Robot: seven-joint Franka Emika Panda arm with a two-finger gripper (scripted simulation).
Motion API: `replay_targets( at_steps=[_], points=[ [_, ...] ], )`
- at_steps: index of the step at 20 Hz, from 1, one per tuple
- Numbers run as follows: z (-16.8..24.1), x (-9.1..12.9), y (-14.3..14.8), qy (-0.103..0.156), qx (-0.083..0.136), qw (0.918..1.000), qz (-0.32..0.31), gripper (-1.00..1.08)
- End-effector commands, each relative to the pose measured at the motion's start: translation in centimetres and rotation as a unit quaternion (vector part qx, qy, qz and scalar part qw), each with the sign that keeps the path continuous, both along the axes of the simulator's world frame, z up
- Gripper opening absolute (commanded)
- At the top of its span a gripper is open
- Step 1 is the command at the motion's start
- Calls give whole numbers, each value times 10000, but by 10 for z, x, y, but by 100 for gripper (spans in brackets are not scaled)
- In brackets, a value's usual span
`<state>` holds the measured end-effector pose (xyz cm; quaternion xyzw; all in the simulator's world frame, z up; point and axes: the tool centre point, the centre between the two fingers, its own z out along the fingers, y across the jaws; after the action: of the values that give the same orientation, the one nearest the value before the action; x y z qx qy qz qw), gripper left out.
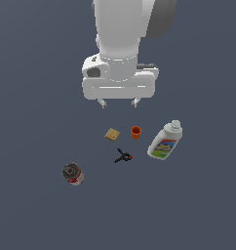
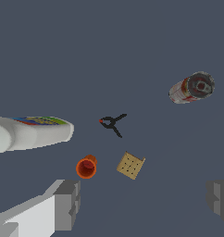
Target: Pick up a designated object from a clutter of objects.
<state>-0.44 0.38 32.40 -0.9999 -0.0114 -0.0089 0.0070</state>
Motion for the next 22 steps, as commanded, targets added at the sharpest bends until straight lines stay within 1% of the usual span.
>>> replay_targets(
  at_steps=[1,10,15,22],
  points=[
    [0,0,0,0,0,10000,0,100],
    [12,2,3,-119,-102,9998,89,100],
    [11,3,2,-114,-98,9999,75,100],
    [0,19,-10,-96,-68,9999,-115,100]
  ],
)
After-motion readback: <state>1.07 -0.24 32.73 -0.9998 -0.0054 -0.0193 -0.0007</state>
